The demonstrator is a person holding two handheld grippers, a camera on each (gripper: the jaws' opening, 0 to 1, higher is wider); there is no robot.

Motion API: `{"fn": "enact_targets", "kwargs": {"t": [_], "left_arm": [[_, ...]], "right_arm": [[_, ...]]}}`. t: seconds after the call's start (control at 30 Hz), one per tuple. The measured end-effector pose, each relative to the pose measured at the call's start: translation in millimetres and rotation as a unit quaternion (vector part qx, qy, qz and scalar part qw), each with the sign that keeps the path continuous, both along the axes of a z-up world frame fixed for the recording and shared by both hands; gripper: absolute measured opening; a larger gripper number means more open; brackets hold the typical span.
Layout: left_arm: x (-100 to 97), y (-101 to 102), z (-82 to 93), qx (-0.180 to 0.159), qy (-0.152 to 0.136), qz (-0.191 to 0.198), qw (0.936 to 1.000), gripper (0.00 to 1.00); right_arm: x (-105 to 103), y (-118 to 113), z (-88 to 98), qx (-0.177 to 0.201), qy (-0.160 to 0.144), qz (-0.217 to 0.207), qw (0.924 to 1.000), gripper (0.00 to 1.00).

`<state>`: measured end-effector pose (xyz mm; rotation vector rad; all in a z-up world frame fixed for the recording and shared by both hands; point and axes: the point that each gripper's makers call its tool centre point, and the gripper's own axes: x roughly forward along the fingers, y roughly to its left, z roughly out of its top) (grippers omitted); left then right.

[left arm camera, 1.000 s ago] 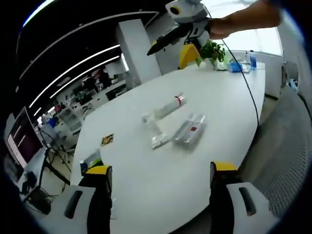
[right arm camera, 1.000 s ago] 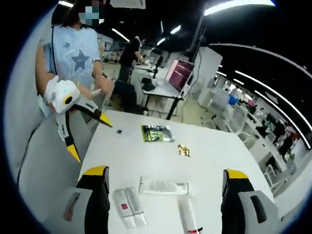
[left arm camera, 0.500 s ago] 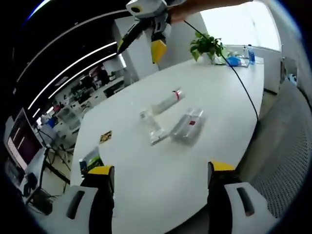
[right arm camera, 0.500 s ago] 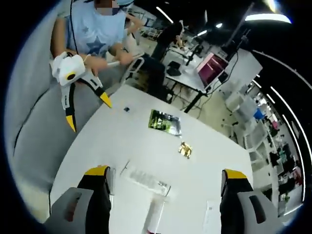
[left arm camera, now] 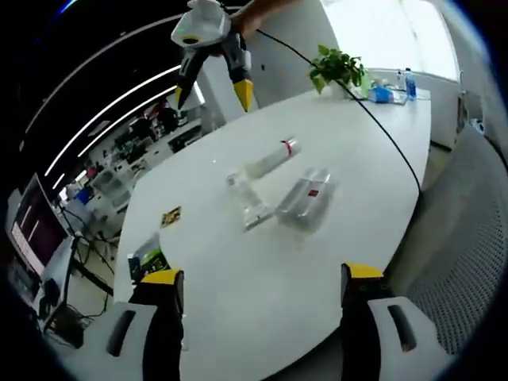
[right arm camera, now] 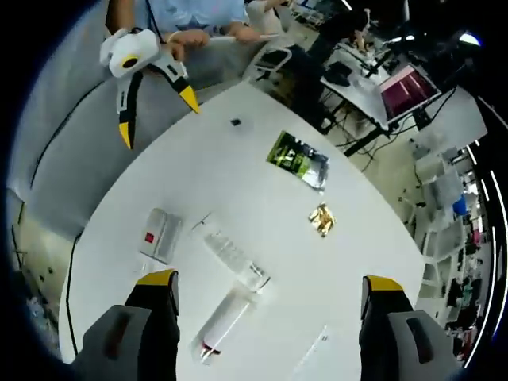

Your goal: Arrange the skincare products in the storage area until every visible bottle or jar stands upright without overlapping.

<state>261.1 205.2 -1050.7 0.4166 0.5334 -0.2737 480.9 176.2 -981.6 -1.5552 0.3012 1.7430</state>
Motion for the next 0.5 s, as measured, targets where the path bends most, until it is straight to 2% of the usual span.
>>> {"fn": "enact_targets", "kwargs": {"t": [0.23, 0.5], "left_arm": [[-0.2, -0.7, -3.4, 0.0, 0.006, -0.002, 1.0, 0.82], [-0.7, -2.5, -8.2, 0.0, 0.014, -0.01, 0.9999, 0.85]], "right_arm": [[-8.3, -2.5, -43.5, -0.065, -0.005, 0.037, 0.9972, 0.99], [-11.8, -0.7, -83.6, -0.106, 0.0, 0.065, 0.9922, 0.99]]}}
